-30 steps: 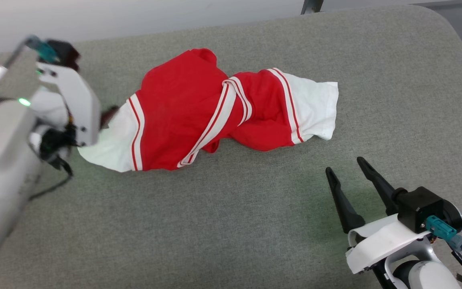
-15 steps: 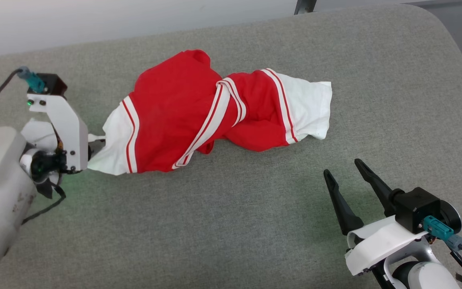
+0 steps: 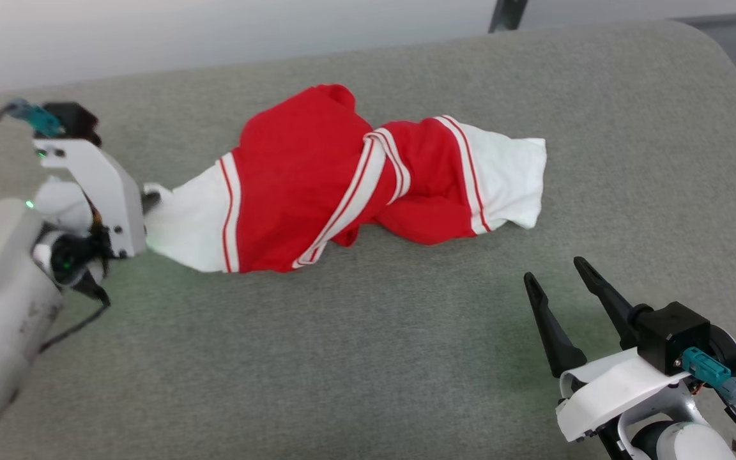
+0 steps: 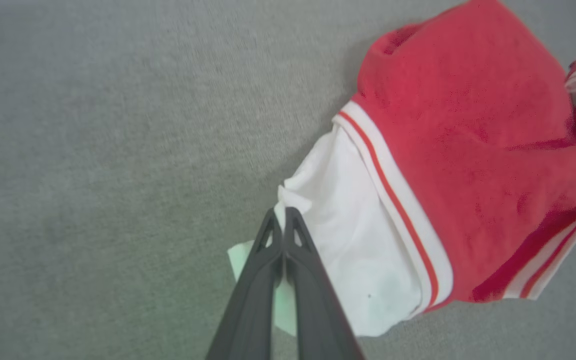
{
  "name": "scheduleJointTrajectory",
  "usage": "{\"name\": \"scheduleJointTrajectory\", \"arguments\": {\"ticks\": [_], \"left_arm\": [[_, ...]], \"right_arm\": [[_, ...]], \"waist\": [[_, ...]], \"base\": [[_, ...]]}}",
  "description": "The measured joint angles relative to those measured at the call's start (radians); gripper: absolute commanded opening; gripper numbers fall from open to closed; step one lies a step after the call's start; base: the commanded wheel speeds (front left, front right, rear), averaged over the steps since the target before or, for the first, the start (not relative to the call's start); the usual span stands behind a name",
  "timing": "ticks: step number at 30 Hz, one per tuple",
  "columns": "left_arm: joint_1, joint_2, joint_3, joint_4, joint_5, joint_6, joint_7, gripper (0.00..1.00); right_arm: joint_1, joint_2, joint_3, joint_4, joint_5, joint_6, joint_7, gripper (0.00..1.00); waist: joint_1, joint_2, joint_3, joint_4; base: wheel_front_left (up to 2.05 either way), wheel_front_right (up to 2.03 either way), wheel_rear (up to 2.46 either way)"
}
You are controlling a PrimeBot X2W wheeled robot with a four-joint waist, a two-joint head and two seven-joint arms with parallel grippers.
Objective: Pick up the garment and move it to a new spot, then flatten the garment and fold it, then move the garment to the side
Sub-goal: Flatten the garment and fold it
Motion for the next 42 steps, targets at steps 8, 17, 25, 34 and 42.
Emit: {"name": "scheduleJointTrajectory", "arguments": {"ticks": [8,17,25,34,42], "left_arm": [[0.032,0.031,0.051,0.029,-0.018,0.022,-0.139,0.00],[0.139,0.022,0.056,0.070,-0.052,0.047,-0.155,0.00],[0.155,0.007,0.077,0.074,-0.060,0.035,-0.249,1.00],[0.261,-0.004,0.105,0.017,-0.062,0.022,-0.452,1.00],[0.455,-0.049,0.108,-0.141,-0.037,0.067,-0.655,1.00]], "right_arm": [[0.006,-0.005,-0.006,-0.013,-0.002,0.000,0.022,1.00],[0.016,-0.022,-0.026,-0.035,-0.002,0.000,0.044,1.00],[0.016,-0.056,-0.026,-0.034,-0.002,0.000,0.078,1.00],[0.017,-0.126,0.009,-0.012,0.017,0.000,0.131,1.00],[0.013,-0.242,0.083,0.042,0.077,0.000,0.248,1.00]], "waist": [[-0.0001,0.0000,-0.037,0.048],[0.0000,0.0000,-0.051,0.072],[0.0000,0.0000,-0.066,0.061],[0.0000,0.0000,-0.111,0.080],[0.0000,0.0000,-0.148,0.135]], "base": [[0.00,0.00,0.00],[0.00,0.00,0.00],[0.00,0.00,0.00],[0.00,0.00,0.00],[0.00,0.00,0.00]]}}
